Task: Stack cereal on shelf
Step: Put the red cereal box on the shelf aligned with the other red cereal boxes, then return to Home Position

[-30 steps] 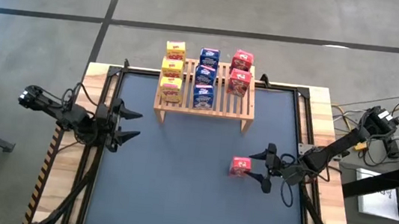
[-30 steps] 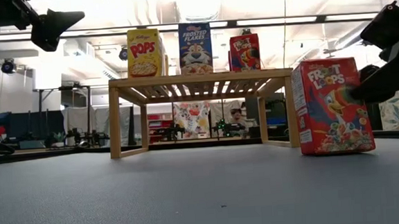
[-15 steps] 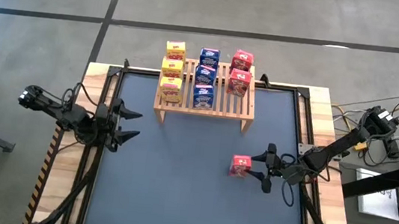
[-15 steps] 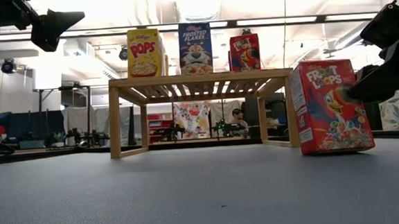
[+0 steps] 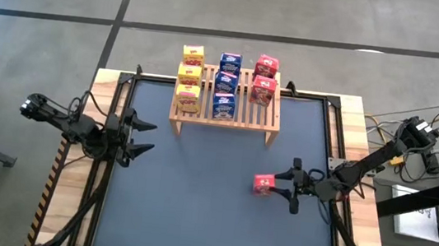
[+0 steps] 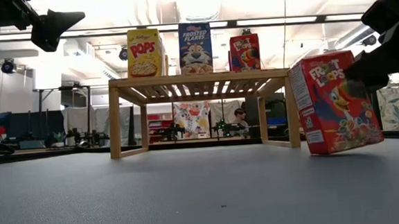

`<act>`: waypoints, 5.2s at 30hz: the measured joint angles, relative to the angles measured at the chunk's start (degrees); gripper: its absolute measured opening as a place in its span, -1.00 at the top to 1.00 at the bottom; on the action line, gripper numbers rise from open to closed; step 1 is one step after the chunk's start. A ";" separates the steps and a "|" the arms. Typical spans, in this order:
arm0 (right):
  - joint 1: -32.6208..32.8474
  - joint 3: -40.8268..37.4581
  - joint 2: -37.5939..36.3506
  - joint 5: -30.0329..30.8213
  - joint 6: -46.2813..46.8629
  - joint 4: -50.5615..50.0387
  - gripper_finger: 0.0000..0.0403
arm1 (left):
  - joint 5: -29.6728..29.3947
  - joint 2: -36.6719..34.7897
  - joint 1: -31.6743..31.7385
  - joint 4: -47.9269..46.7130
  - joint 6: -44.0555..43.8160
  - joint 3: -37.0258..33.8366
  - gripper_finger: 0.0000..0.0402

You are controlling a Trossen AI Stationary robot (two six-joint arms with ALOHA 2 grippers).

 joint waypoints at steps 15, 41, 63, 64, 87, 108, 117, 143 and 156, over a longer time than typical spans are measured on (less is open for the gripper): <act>-0.13 2.22 -0.09 -0.24 -5.46 0.60 0.13 | 0.02 0.20 0.00 -0.02 0.00 0.00 -0.51; -50.46 24.04 -17.61 -39.77 -30.58 -17.72 0.13 | 0.72 0.18 0.00 -1.09 0.48 0.00 -0.51; -67.67 28.03 -1.40 -58.21 -28.03 -14.12 0.13 | 0.72 0.20 -0.01 -1.42 1.38 0.00 -0.51; -67.76 28.04 -1.23 -58.21 -28.05 -13.99 0.13 | 0.72 0.20 0.00 -1.44 1.38 0.00 -0.51; -70.03 27.93 -5.14 -58.56 -27.88 -19.39 -0.22 | 0.70 0.20 -0.01 -1.55 0.58 0.00 -0.51; -69.75 17.94 -38.86 -57.23 -24.95 -36.92 0.18 | -3.66 -11.49 0.00 -7.06 3.14 -5.17 0.17; -69.74 4.93 -52.57 -57.79 -21.06 -35.20 0.73 | -3.26 -13.55 0.09 -4.07 0.51 -11.30 0.96; -69.51 -3.88 -50.23 -53.42 -19.65 -28.15 0.96 | -1.90 -12.50 0.09 -4.02 3.49 -13.20 0.98; -69.51 -3.91 -50.23 -53.42 -19.65 -28.15 0.95 | -1.89 -12.44 0.09 -3.97 3.48 -13.05 0.98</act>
